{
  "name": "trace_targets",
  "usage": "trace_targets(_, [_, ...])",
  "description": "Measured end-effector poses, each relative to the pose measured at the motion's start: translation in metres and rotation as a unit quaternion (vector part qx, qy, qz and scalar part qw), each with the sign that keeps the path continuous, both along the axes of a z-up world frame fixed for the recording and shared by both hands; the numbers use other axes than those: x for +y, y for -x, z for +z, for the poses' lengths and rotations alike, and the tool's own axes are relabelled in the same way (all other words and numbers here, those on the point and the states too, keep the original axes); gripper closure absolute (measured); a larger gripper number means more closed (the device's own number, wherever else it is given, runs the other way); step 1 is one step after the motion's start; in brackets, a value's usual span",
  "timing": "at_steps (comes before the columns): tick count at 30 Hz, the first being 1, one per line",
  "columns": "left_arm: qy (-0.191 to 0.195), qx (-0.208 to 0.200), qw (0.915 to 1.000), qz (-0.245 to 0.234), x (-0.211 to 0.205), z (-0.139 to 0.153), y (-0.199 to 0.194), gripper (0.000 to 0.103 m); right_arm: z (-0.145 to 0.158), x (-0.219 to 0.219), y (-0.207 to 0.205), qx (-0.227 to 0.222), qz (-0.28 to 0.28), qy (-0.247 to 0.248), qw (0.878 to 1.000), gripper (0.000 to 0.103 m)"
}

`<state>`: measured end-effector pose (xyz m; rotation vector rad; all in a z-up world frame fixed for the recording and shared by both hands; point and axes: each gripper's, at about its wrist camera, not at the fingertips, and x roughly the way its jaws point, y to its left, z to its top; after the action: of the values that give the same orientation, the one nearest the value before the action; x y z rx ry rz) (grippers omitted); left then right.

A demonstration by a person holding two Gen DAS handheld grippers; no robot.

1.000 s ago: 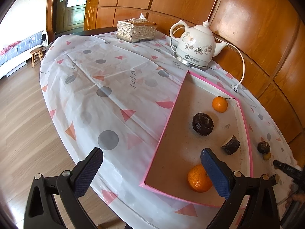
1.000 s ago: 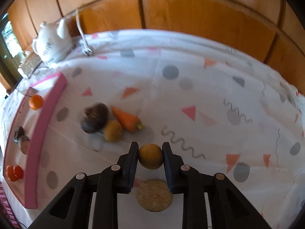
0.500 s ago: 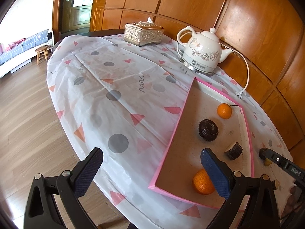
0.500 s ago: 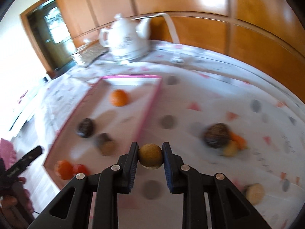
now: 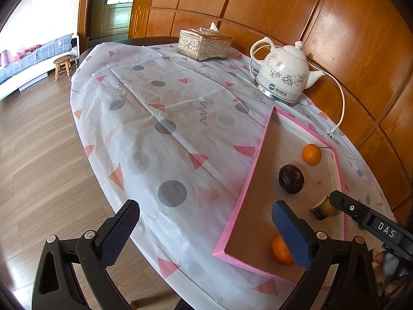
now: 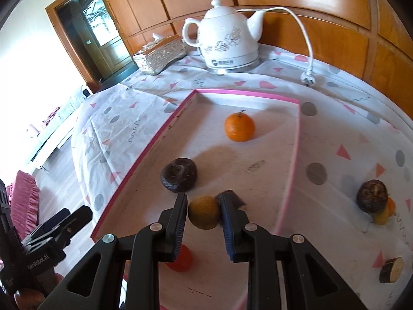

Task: Organize fruits
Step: 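Carry the yellow fruit into the pink tray and open the right gripper, then withdraw the right gripper from the tray back toward the loose fruits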

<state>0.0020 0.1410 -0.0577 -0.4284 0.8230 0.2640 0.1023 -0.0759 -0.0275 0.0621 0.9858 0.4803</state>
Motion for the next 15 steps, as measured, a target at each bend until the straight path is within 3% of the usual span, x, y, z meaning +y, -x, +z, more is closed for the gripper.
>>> trace_targets(2, [0.001,0.001,1.0000,0.001,0.001,-0.001,0.000,0.000,0.000,0.003,0.001,-0.002,0.001,-0.001,1.000,0.069])
trace_targets(12, [0.000,-0.001,1.0000,-0.003,-0.002,0.001,0.000,0.000,0.004,-0.012,0.019,-0.027,-0.029,0.018,0.999,0.065])
trace_targets(15, [-0.003,-0.003,1.0000,-0.008,-0.005,0.002,0.000,0.000,0.007,-0.024,0.027,-0.039,-0.050,0.024,0.998,0.060])
